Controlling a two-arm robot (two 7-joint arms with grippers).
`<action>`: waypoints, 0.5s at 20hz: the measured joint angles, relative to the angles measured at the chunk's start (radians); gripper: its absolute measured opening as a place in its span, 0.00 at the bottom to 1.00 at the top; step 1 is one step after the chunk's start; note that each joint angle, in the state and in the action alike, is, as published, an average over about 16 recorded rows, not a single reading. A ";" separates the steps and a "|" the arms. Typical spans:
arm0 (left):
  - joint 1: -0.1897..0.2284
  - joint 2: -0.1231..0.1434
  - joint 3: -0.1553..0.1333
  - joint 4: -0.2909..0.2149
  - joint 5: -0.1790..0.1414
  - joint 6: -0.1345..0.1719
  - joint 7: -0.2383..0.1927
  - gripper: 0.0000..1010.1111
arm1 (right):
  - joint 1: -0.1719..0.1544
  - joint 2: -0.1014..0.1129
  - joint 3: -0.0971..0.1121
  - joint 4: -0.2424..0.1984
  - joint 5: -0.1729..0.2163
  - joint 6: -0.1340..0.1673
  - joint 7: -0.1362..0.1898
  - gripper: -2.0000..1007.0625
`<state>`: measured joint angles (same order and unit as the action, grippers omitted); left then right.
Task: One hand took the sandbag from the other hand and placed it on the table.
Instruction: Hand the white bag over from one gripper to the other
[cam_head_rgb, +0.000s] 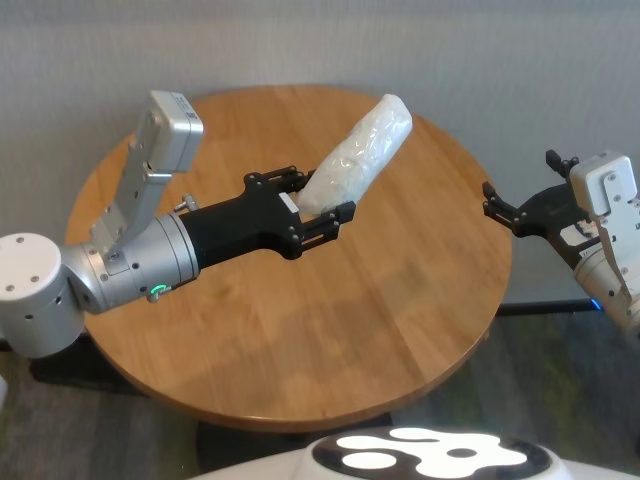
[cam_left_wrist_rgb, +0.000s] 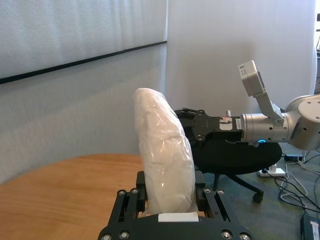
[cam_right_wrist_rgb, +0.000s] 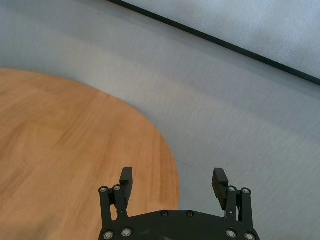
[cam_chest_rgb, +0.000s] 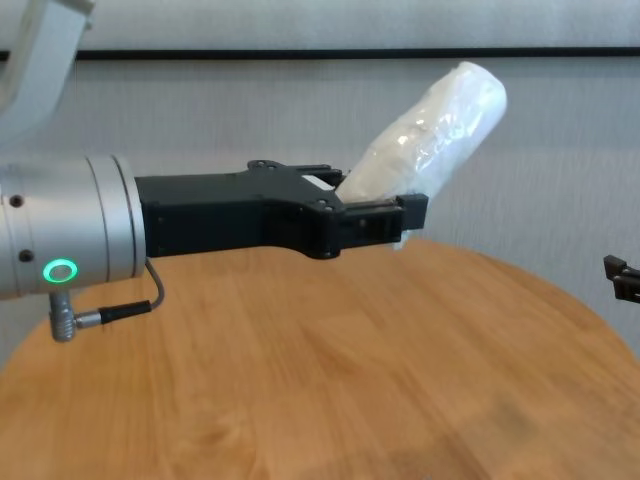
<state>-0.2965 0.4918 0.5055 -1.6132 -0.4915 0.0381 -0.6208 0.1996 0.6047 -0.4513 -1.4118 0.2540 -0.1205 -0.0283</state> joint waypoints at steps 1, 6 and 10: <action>0.000 0.000 0.001 -0.001 -0.001 -0.001 0.001 0.57 | 0.000 0.000 0.000 0.000 0.000 0.000 0.000 1.00; 0.001 0.001 0.002 -0.004 -0.005 -0.003 0.005 0.57 | 0.000 0.000 0.000 0.000 0.000 0.000 0.000 1.00; 0.001 0.001 0.002 -0.004 -0.005 -0.003 0.004 0.57 | 0.000 0.000 0.000 0.000 0.000 0.000 0.000 1.00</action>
<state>-0.2950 0.4929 0.5075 -1.6173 -0.4965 0.0351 -0.6165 0.1996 0.6047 -0.4513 -1.4119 0.2540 -0.1205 -0.0283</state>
